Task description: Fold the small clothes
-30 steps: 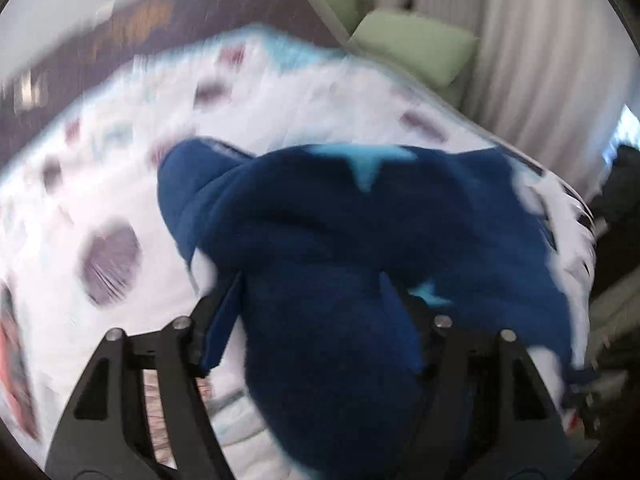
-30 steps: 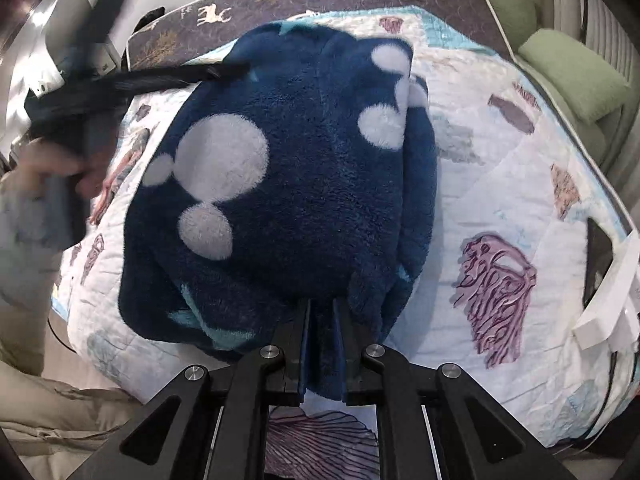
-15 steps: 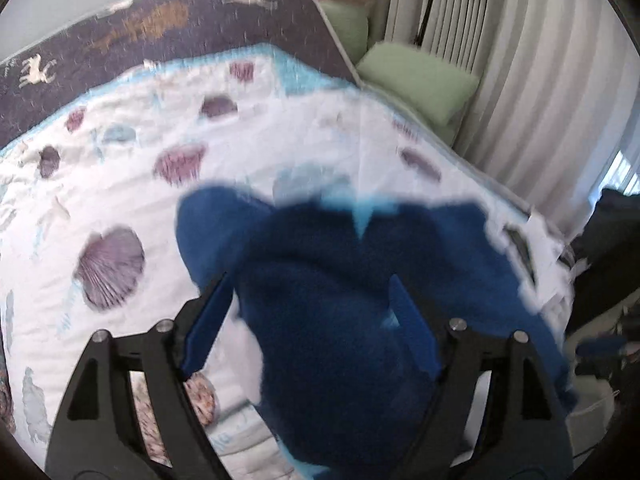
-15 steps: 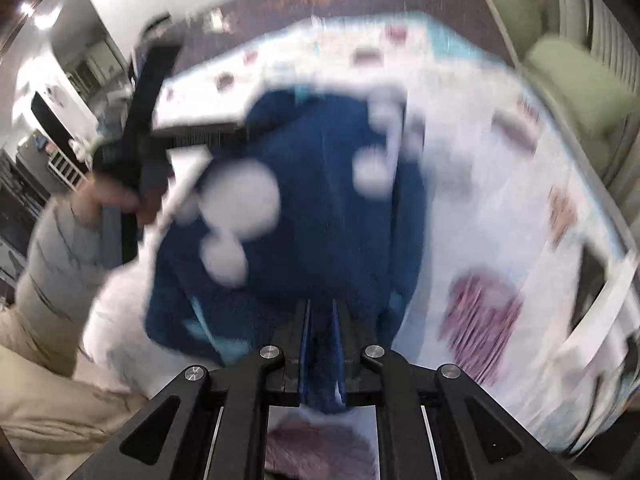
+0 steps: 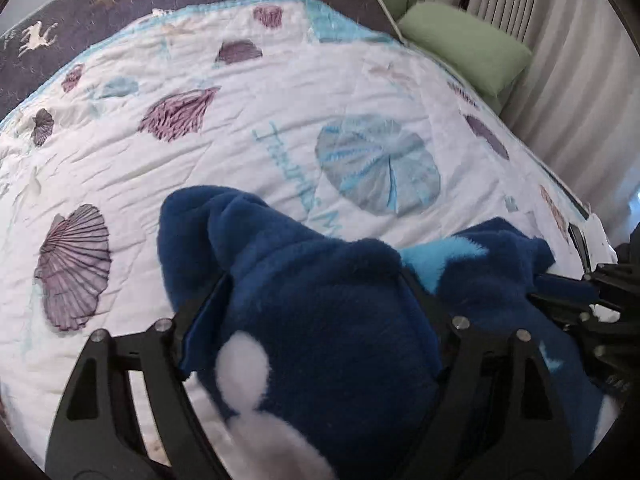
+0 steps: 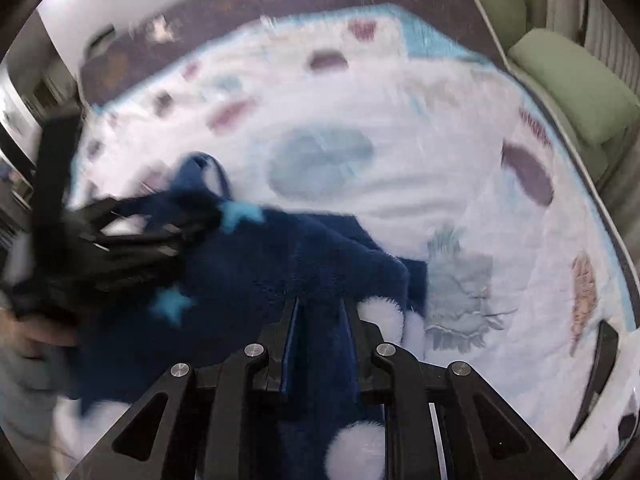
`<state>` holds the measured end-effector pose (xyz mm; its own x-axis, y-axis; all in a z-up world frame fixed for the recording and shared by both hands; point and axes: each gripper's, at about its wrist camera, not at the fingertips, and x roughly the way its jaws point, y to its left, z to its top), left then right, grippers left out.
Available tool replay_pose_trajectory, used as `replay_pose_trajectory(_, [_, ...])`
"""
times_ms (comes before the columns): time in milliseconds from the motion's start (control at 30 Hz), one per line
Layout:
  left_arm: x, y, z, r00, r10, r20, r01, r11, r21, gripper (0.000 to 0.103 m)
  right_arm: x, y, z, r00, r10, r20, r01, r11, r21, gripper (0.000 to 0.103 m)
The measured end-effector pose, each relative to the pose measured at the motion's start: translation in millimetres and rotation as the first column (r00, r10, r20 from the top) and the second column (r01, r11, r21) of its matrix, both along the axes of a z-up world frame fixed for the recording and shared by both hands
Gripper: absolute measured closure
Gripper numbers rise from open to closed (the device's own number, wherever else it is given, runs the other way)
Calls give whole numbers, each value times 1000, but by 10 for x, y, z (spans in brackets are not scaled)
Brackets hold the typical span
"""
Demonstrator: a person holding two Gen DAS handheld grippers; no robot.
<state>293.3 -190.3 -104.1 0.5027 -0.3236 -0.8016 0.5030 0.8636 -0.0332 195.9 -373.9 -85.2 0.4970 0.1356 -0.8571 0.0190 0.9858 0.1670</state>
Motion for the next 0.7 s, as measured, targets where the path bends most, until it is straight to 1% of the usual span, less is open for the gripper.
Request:
replay_pose_trajectory(33, [-23,-11,17,1000,-7,10,7,1000,9,20,-10,-19,-56,1000,-3,26,3,1000,6,85])
replay_pose_trajectory(67, [-46,-35,24,1000,-15,17,15,1000,22,20,-46,-51,-38,999,-24,40,23,999,29,85])
replay_pose_trajectory(100, [-60,-41,32,999,-22,24,21,999,31,20,-61,-36,-24,999,-28,46,27,999,19,85])
replay_pose_trajectory(133, [-56,-40,38,999,-21,25,20,999,28,20,-78,17,-18,998,-18,58,20,1000,-18,85])
replay_pose_trajectory(167, [-57,-24,58,999,-18,28,17,1000,16,20,-79,48,-18,998,-14,65,16,999,-42,85])
replay_pose_trajectory(233, [-96,26,142,999,-20,45,20,1000,-6,20,-75,58,10,998,-12,63,15,999,-50,85])
replay_pose_trajectory(267, [-146,77,228,998,-18,54,19,1000,-22,20,-93,56,50,998,-6,67,9,999,-47,85])
replay_pose_trajectory(333, [-306,234,466,997,1,72,4,998,-67,20,-175,46,208,997,3,82,1,999,-48,83])
replay_pose_trajectory(400, [-512,425,690,993,12,117,3,992,-130,20,-397,38,444,994,-2,110,7,999,-45,81])
replay_pose_trajectory(433, [-707,567,831,989,12,147,14,984,-180,20,-560,48,573,992,3,130,1,999,-35,81])
replay_pose_trajectory(467, [-852,655,906,987,6,161,29,977,-210,20,-661,66,647,989,14,145,-11,1000,-20,81])
replay_pose_trajectory(500, [-1012,734,964,985,-14,171,55,970,-236,20,-892,104,764,984,40,174,-44,999,20,80])
replay_pose_trajectory(533, [-1236,807,1008,983,-51,179,97,961,-257,20,-1017,134,817,981,57,187,-67,997,43,78])
replay_pose_trajectory(567, [-1378,837,1010,981,-74,181,121,957,-263,20,-1235,209,864,975,96,202,-112,991,70,77])
replay_pose_trajectory(600, [-1527,845,981,979,-98,179,143,955,-259,20,-1364,273,871,970,123,208,-141,987,74,77])
replay_pose_trajectory(633, [-1704,823,869,978,-126,164,163,958,-237,20,-1487,342,844,968,144,204,-161,985,67,76])
replay_pose_trajectory(667, [-1789,781,728,982,-133,132,158,966,-206,20,-1586,407,770,971,152,183,-164,985,54,75])
replay_pose_trajectory(700, [-1835,717,534,988,-131,76,142,978,-155,20,-1639,468,607,980,150,129,-156,987,35,75])
